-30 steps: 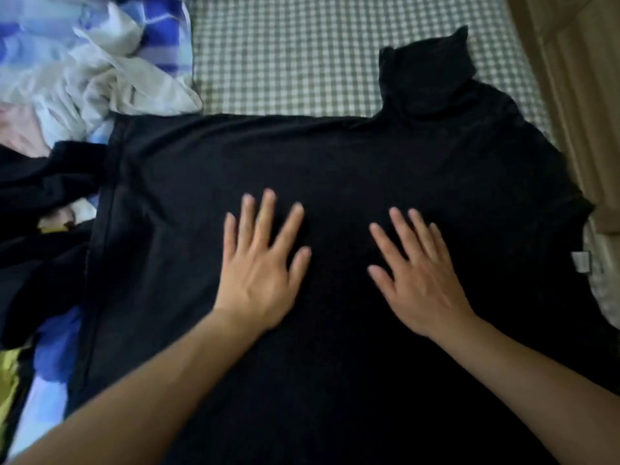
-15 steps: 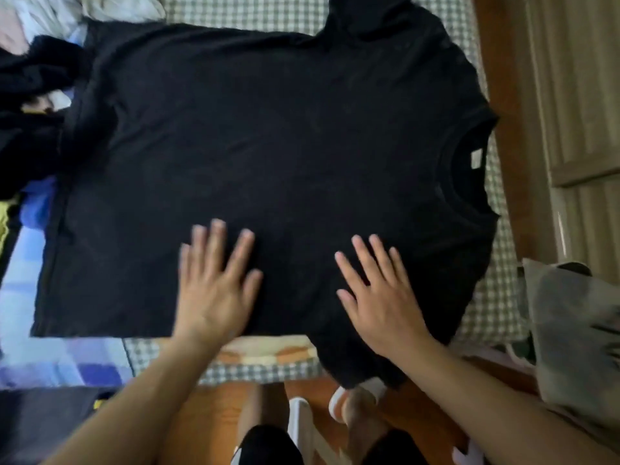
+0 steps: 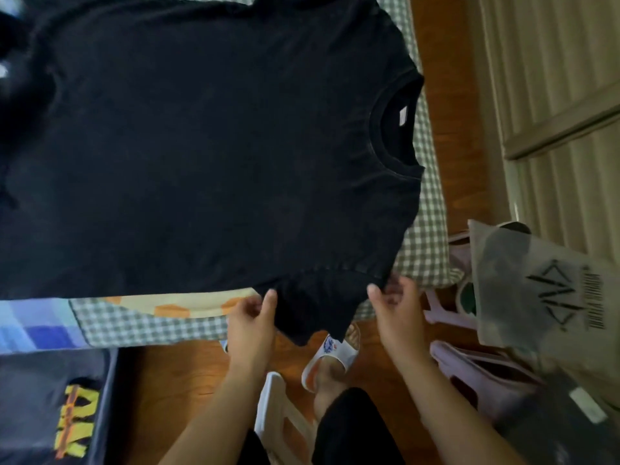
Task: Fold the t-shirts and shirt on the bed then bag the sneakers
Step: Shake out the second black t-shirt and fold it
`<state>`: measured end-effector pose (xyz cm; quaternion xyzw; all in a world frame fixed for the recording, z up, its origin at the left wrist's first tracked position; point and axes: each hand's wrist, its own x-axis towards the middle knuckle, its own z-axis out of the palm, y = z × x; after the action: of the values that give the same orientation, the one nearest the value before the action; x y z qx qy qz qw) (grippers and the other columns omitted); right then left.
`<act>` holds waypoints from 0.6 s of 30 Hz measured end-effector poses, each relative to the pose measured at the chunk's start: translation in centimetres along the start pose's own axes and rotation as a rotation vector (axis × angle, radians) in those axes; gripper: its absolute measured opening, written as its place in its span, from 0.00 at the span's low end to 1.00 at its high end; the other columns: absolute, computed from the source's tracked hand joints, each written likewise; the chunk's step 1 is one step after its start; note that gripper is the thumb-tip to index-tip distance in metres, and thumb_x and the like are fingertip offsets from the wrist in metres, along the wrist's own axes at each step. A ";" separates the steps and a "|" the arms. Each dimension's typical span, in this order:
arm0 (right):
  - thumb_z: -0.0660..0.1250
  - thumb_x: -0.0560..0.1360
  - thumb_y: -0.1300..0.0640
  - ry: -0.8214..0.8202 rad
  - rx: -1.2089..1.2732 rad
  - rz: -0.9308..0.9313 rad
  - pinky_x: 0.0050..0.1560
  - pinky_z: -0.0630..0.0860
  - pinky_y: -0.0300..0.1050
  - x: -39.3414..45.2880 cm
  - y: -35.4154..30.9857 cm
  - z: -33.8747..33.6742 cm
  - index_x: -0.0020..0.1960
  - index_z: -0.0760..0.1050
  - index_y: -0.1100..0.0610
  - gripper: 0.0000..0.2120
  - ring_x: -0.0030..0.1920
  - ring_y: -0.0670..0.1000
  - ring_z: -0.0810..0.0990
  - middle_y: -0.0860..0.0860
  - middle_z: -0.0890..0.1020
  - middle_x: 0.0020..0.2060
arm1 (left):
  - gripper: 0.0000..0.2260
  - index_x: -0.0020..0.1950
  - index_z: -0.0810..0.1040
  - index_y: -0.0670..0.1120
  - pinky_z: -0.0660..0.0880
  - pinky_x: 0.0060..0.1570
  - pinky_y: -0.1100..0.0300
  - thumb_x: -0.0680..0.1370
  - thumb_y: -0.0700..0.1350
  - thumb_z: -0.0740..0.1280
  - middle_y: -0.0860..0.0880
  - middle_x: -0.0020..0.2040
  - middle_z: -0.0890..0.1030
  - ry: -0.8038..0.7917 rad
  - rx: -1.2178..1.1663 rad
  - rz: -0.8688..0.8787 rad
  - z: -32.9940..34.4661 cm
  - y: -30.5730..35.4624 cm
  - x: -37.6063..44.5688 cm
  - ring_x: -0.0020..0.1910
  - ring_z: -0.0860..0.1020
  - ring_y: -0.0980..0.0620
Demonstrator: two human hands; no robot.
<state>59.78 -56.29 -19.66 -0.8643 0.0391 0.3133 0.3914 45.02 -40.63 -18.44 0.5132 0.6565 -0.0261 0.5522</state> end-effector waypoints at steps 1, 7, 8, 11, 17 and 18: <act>0.69 0.79 0.52 -0.012 0.099 0.044 0.43 0.74 0.33 0.3 -0.4 0.6 0.58 0.72 0.48 0.10 0.46 0.37 0.80 0.43 0.79 0.51 | 0.20 0.48 0.81 0.48 0.80 0.54 0.44 0.75 0.65 0.69 0.45 0.44 0.84 -0.024 -0.066 -0.036 0.5 -0.2 0.6 0.48 0.83 0.45; 0.65 0.82 0.49 -0.101 0.207 0.190 0.53 0.78 0.44 0.3 0.4 0.7 0.56 0.78 0.48 0.06 0.53 0.44 0.82 0.46 0.84 0.52 | 0.17 0.49 0.81 0.59 0.78 0.59 0.41 0.67 0.67 0.71 0.52 0.50 0.87 -0.230 -0.081 -0.063 -0.5 -2.3 1.1 0.52 0.85 0.50; 0.65 0.82 0.50 -0.123 0.210 0.200 0.50 0.78 0.42 -0.2 0.5 0.4 0.56 0.77 0.50 0.06 0.53 0.46 0.83 0.48 0.84 0.52 | 0.17 0.49 0.80 0.58 0.78 0.60 0.41 0.68 0.66 0.71 0.52 0.50 0.87 -0.257 -0.036 -0.046 -1.0 -2.4 0.7 0.52 0.85 0.51; 0.66 0.81 0.56 -0.116 0.183 0.201 0.43 0.77 0.37 -1.4 -0.4 -0.4 0.53 0.75 0.53 0.02 0.52 0.52 0.83 0.52 0.83 0.48 | 0.10 0.51 0.76 0.52 0.78 0.57 0.39 0.77 0.54 0.73 0.49 0.45 0.86 -0.251 0.022 0.005 -2.1 -1.8 -0.4 0.48 0.85 0.50; 0.69 0.79 0.61 -0.086 0.505 0.168 0.54 0.82 0.53 -0.5 -8.4 -3.4 0.68 0.73 0.46 0.20 0.56 0.51 0.84 0.49 0.83 0.58 | 0.08 0.59 0.77 0.48 0.81 0.35 0.55 0.82 0.38 0.65 0.46 0.41 0.84 -0.285 -0.571 -0.064 -5.5 6.8 -1.3 0.34 0.82 0.51; 0.67 0.80 0.61 -0.118 0.579 0.215 0.50 0.83 0.53 0.6 -9.8 -3.4 0.67 0.74 0.48 0.17 0.53 0.53 0.86 0.52 0.84 0.55 | 0.09 0.60 0.79 0.45 0.83 0.37 0.56 0.82 0.39 0.63 0.44 0.45 0.85 -0.352 -0.696 -0.143 -6.3 8.5 -0.5 0.37 0.83 0.51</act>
<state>65.03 -51.76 -11.91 -0.6883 0.1949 0.3782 0.5876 46.50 -33.14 -11.14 0.2360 0.5555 0.0718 0.7941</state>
